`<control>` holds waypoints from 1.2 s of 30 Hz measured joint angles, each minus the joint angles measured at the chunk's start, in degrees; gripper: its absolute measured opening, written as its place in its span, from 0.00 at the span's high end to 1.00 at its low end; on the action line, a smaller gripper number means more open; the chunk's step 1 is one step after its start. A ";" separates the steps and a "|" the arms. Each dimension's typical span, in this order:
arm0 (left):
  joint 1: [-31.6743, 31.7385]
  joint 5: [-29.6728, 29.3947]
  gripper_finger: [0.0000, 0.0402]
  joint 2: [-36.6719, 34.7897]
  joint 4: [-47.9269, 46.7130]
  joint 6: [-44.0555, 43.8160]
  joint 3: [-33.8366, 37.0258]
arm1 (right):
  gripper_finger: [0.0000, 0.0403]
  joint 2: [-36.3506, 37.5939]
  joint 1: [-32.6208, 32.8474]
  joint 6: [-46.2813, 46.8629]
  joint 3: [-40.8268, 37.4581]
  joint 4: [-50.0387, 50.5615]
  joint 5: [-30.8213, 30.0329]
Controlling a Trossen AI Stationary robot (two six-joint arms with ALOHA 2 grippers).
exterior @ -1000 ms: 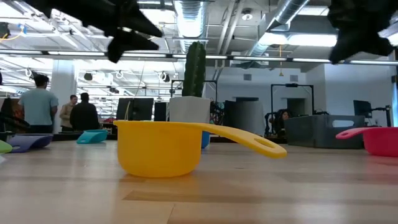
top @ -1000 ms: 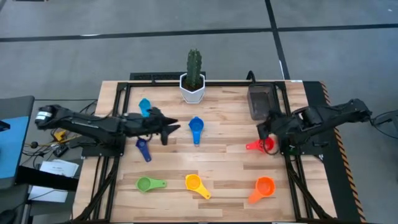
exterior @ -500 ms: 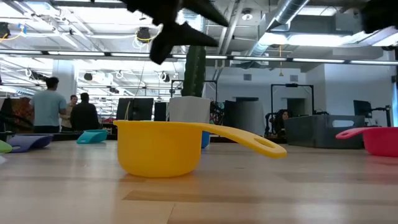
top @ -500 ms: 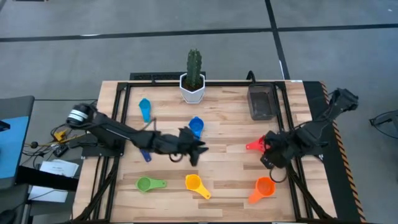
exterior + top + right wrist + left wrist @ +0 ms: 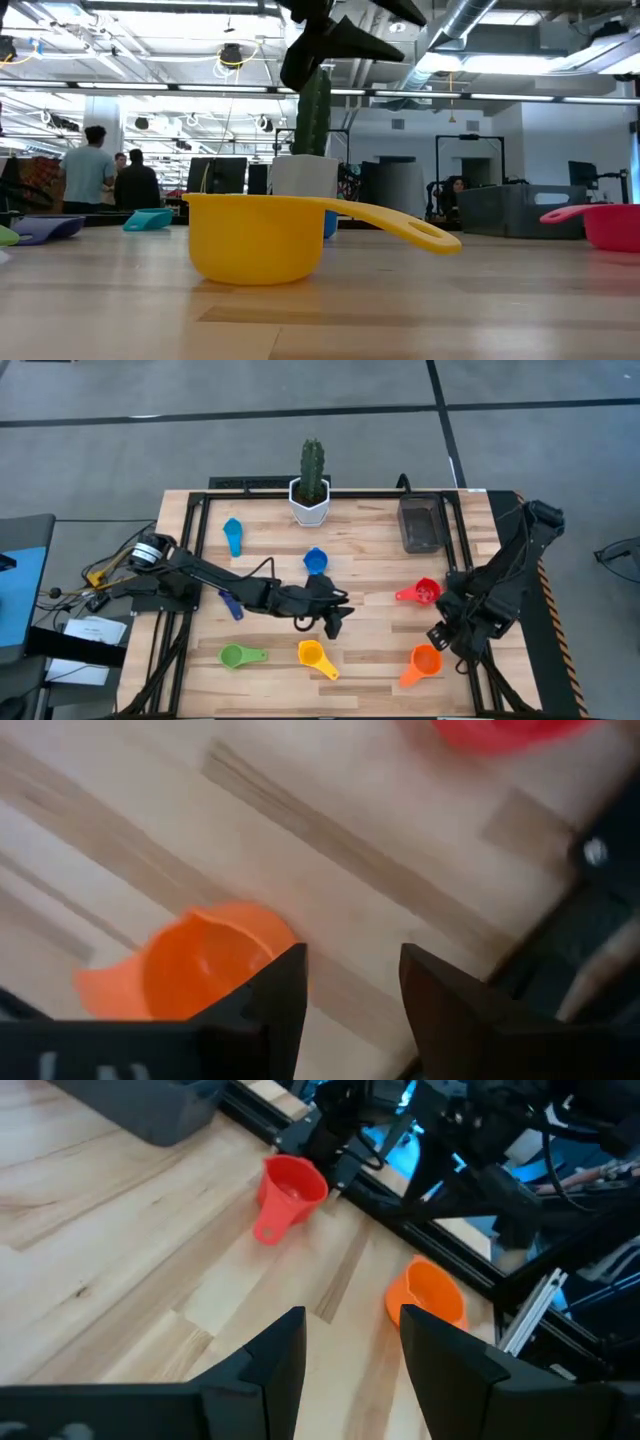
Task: Nest measuring cups in basket
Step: Move the orange measuring cup to the center of the table
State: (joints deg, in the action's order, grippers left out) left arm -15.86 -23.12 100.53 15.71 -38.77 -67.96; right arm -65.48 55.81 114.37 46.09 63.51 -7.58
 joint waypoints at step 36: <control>-0.35 7.41 0.62 13.60 10.27 1.42 -10.05 | 0.56 -3.19 -1.91 4.12 0.00 -13.19 9.27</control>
State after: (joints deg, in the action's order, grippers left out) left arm -16.21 -15.71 114.13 25.97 -37.35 -78.02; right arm -68.66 53.90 118.50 46.09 50.32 1.69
